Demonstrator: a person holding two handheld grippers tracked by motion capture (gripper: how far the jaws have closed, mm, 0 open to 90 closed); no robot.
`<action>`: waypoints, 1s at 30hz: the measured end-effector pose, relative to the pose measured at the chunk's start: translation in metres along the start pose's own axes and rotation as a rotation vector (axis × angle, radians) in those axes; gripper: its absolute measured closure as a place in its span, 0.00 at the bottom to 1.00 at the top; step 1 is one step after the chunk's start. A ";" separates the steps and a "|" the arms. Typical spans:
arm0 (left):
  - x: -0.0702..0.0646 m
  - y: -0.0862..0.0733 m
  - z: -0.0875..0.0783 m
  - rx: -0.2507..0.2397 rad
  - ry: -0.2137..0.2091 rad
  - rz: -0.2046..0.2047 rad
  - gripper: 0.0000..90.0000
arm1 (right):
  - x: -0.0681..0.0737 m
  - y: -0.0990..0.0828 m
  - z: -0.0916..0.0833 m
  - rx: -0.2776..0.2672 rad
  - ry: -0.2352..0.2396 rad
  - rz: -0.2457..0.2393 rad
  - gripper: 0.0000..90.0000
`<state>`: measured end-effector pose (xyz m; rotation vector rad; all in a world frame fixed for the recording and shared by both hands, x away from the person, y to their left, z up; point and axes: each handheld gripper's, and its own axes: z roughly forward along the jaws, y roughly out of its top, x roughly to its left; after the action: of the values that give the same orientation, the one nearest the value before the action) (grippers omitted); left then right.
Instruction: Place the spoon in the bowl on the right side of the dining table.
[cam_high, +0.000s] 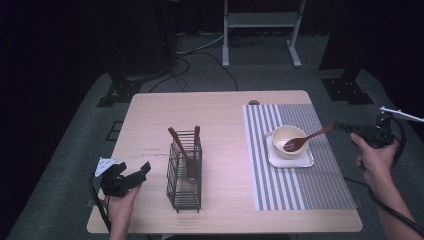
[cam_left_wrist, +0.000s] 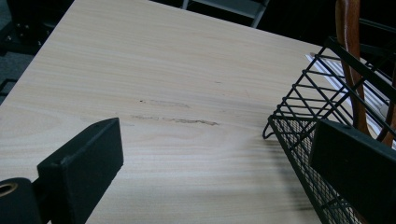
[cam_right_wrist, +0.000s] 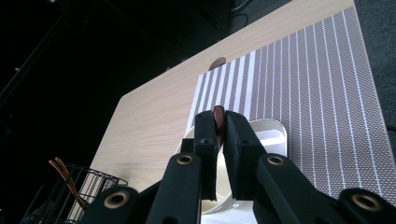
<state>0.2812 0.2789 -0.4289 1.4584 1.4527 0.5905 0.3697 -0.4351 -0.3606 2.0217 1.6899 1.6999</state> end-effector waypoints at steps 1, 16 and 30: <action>0.000 0.000 0.000 0.000 0.000 0.000 0.02 | 0.000 0.000 0.000 0.000 -0.001 0.002 0.92; 0.000 0.000 0.000 -0.001 0.000 0.001 0.02 | -0.005 -0.005 0.008 0.013 -0.007 0.008 0.92; 0.000 0.001 0.001 -0.001 0.000 -0.001 0.02 | -0.010 -0.008 0.012 0.022 -0.007 0.018 0.91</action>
<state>0.2823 0.2784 -0.4287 1.4567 1.4532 0.5903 0.3745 -0.4318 -0.3771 2.0553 1.7015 1.6854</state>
